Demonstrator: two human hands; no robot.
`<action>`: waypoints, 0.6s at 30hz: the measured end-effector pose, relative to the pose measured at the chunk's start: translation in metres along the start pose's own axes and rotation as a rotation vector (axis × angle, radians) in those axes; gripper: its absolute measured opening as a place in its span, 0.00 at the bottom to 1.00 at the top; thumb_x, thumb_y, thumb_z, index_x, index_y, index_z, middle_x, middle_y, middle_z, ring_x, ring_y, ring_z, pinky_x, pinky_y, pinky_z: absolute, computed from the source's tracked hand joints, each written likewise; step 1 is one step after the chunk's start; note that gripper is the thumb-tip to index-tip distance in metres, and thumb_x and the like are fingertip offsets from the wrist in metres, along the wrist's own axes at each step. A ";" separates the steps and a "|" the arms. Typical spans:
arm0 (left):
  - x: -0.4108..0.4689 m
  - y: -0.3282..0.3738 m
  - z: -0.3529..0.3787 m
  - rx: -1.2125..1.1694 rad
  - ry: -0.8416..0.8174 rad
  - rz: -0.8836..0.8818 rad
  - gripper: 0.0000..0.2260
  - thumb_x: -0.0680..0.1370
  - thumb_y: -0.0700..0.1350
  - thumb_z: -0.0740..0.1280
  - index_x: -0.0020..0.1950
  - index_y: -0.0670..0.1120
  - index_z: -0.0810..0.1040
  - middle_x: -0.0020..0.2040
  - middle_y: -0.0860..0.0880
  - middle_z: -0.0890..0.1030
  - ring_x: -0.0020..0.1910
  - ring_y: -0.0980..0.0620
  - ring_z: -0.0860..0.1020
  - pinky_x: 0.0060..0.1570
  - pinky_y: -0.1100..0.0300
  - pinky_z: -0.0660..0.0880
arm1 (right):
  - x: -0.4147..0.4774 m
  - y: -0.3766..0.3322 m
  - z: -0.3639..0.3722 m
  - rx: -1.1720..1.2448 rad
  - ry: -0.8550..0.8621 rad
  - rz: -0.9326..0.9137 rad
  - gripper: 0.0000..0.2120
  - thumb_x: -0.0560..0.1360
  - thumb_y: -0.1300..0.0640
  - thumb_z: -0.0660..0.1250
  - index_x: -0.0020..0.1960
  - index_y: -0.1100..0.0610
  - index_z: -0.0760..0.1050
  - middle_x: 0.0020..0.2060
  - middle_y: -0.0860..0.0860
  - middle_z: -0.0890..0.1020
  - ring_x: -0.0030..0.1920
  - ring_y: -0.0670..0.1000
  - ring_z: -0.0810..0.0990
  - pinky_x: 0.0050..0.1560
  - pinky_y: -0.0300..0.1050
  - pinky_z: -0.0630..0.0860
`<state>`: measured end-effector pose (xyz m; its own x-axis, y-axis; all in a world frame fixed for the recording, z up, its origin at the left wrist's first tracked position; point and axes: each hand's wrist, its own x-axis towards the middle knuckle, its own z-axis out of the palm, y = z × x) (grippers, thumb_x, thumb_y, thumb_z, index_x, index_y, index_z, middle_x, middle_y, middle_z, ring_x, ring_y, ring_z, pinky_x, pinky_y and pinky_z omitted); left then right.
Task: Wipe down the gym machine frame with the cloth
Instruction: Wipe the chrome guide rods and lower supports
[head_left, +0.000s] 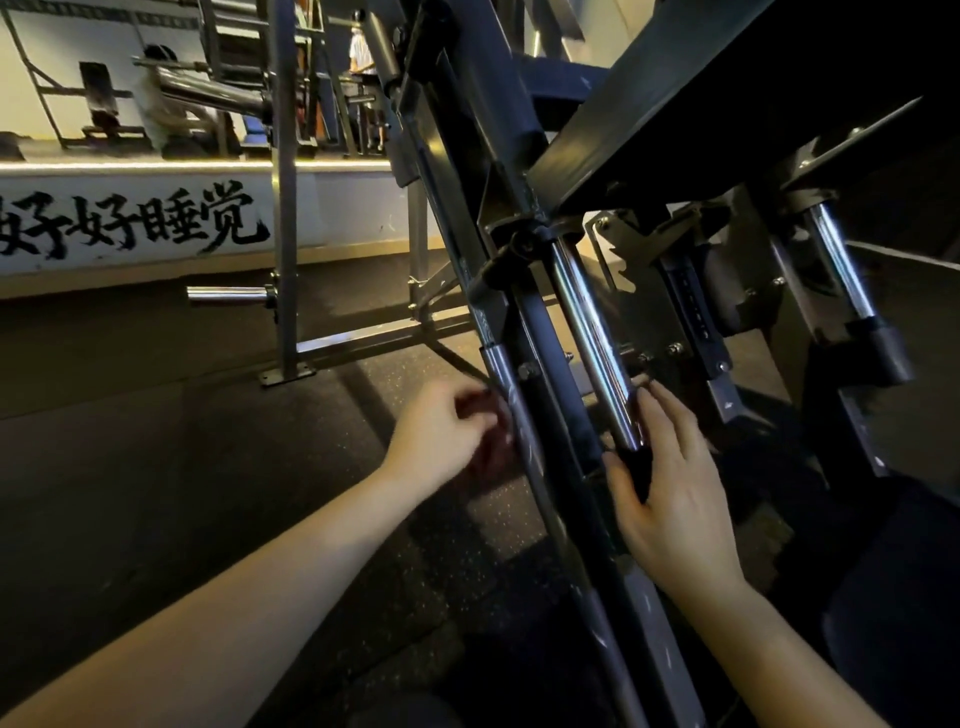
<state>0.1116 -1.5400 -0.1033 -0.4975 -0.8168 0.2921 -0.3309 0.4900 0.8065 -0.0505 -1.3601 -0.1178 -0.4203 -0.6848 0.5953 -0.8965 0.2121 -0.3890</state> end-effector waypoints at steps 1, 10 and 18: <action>0.005 0.006 -0.002 -0.069 0.118 -0.006 0.11 0.78 0.42 0.73 0.59 0.51 0.79 0.56 0.55 0.82 0.56 0.57 0.78 0.52 0.62 0.77 | -0.004 0.001 0.002 0.009 0.000 0.008 0.34 0.79 0.53 0.69 0.81 0.55 0.59 0.78 0.51 0.63 0.77 0.50 0.64 0.76 0.54 0.66; 0.006 0.005 0.025 0.135 0.296 0.321 0.12 0.79 0.44 0.71 0.63 0.47 0.82 0.56 0.53 0.78 0.57 0.58 0.76 0.61 0.64 0.74 | -0.012 0.008 0.012 0.038 0.044 0.003 0.33 0.78 0.53 0.71 0.78 0.57 0.62 0.74 0.52 0.67 0.75 0.50 0.66 0.72 0.49 0.67; -0.037 0.000 0.038 0.074 0.136 0.254 0.09 0.80 0.45 0.70 0.59 0.52 0.81 0.55 0.58 0.77 0.55 0.61 0.77 0.60 0.61 0.75 | -0.014 0.009 0.013 0.043 0.053 -0.015 0.34 0.78 0.51 0.69 0.79 0.57 0.61 0.71 0.55 0.71 0.70 0.52 0.71 0.68 0.54 0.74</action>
<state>0.0988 -1.4983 -0.1335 -0.4616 -0.6963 0.5496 -0.2697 0.7004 0.6608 -0.0513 -1.3576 -0.1383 -0.4148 -0.6498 0.6369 -0.8963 0.1711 -0.4092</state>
